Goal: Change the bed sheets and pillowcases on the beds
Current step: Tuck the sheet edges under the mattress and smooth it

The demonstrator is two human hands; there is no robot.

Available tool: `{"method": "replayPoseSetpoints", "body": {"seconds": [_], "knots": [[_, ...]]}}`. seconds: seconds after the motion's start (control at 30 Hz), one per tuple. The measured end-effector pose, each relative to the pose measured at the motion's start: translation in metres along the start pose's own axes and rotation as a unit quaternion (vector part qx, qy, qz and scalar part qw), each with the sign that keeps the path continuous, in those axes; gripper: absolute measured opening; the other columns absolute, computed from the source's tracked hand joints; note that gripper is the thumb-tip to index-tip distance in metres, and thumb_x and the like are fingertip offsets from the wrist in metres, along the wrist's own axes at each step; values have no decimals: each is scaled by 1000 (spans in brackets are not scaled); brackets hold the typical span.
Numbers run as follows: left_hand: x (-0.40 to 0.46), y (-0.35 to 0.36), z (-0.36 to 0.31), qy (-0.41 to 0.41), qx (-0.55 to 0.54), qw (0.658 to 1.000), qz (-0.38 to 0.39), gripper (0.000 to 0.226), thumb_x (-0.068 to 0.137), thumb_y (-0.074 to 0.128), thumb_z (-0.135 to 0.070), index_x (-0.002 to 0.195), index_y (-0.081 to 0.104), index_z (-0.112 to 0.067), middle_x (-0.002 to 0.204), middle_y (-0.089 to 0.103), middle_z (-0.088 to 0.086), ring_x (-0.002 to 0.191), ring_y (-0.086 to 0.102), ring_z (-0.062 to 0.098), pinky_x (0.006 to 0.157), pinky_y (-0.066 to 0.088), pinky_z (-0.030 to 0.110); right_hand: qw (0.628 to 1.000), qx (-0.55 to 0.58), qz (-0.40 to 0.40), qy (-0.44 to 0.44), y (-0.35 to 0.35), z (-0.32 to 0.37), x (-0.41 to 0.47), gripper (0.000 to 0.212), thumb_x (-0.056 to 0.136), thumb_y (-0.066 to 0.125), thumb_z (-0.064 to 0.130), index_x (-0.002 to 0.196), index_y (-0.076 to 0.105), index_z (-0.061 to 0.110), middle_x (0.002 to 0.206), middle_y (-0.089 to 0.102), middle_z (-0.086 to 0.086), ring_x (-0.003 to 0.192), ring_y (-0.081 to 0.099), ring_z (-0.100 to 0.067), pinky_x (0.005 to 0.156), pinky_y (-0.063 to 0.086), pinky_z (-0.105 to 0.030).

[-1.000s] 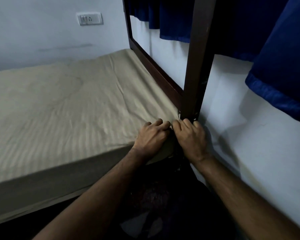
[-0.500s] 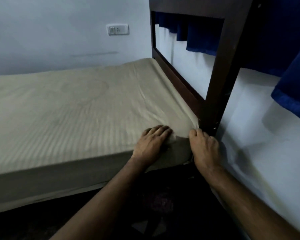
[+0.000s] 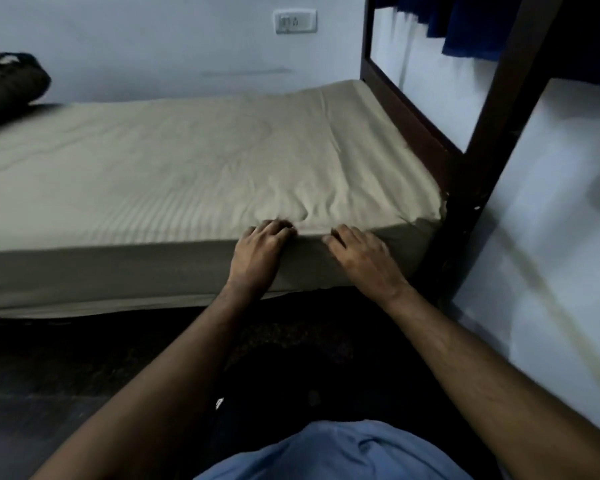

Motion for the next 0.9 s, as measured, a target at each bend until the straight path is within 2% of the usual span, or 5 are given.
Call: {"method": "replayPoseSetpoints", "body": {"seconds": [0.13,0.3,0.47,0.67,0.9], "knots": [[2,-11,32,-34,-13,999,23,4,86,66,-17,88,68,-19,97,65,3,93,64,30,72,45,39,997,6,-41,61,6,8,17,26,89,55,16,114,65,17,100,61,-6,88,59,-27,74,47,-40],[-9,-8,27,-4,6,1000,5,11,86,66,-14,85,57,-20,92,59,1,87,61,29,55,31,34,977,159,-17,141,11,-4,30,10,84,57,18,80,66,18,81,58,-6,81,58,-30,67,47,-41],[-36,-14,16,86,42,993,-72,10,85,59,-10,90,55,-17,92,58,3,87,57,26,73,35,31,971,191,49,137,2,5,28,14,80,52,16,81,65,19,82,57,-2,83,59,-25,67,48,-39],[-32,-3,13,36,68,996,-43,17,84,63,-13,100,61,-17,96,57,7,91,55,31,78,40,41,977,145,147,63,19,16,8,7,82,71,24,80,64,24,82,59,2,83,61,-24,67,47,-36],[-10,27,-31,149,48,987,-34,18,85,64,-23,101,70,-19,105,63,4,102,53,28,80,38,39,947,123,196,225,29,-43,-36,13,86,70,24,93,74,14,90,68,-8,91,64,-33,74,55,-40]]}}
Point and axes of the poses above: each hand's wrist, its own x-axis towards the middle knuckle, its own y-axis out of the palm, z = x × y, the point moved 6 cm from there along x, towards the middle knuckle
